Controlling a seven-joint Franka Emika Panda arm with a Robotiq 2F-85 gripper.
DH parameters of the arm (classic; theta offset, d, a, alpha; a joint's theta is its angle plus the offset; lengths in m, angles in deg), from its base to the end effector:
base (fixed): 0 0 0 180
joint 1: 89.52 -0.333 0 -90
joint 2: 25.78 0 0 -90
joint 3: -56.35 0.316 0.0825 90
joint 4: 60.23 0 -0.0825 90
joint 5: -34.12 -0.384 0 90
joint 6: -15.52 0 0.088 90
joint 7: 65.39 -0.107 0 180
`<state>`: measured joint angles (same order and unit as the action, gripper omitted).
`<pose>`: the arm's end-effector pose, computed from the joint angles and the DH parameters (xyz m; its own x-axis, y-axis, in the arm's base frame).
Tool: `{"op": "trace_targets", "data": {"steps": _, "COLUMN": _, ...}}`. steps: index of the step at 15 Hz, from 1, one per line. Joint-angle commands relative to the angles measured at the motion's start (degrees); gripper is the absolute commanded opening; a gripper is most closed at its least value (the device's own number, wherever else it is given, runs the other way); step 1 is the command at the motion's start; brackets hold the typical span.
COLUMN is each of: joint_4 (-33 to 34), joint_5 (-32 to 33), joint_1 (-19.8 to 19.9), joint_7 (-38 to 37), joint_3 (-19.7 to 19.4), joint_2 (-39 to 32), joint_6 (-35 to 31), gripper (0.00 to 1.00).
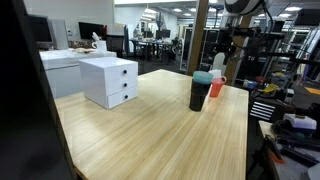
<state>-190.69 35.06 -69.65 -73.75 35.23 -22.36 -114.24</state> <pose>0.3864 -0.3373 0.3831 0.6584 -0.7515 0.0419 -0.7516 -0.6594 -0.0147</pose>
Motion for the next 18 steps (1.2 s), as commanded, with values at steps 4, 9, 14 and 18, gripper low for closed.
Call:
{"op": "trace_targets", "data": {"steps": 4, "joint_4": -1.6, "joint_5": -0.5, "joint_1": -3.1, "joint_7": 0.1, "joint_3": 4.9, "joint_2": 6.8, "joint_6": 1.8, "gripper": 1.0}}
{"op": "trace_targets", "data": {"steps": 9, "joint_4": -5.2, "joint_5": -1.2, "joint_1": -5.4, "joint_7": -0.2, "joint_3": 7.1, "joint_2": 6.2, "joint_6": 2.0, "gripper": 1.0}}
{"op": "trace_targets", "data": {"steps": 14, "joint_4": -8.6, "joint_5": -1.8, "joint_1": -5.6, "joint_7": -0.1, "joint_3": 7.1, "joint_2": 4.2, "joint_6": 0.4, "gripper": 0.82}}
{"op": "trace_targets", "data": {"steps": 18, "joint_4": -8.8, "joint_5": -2.7, "joint_1": -5.9, "joint_7": -0.3, "joint_3": 7.3, "joint_2": 2.1, "joint_6": -0.7, "gripper": 0.91}}
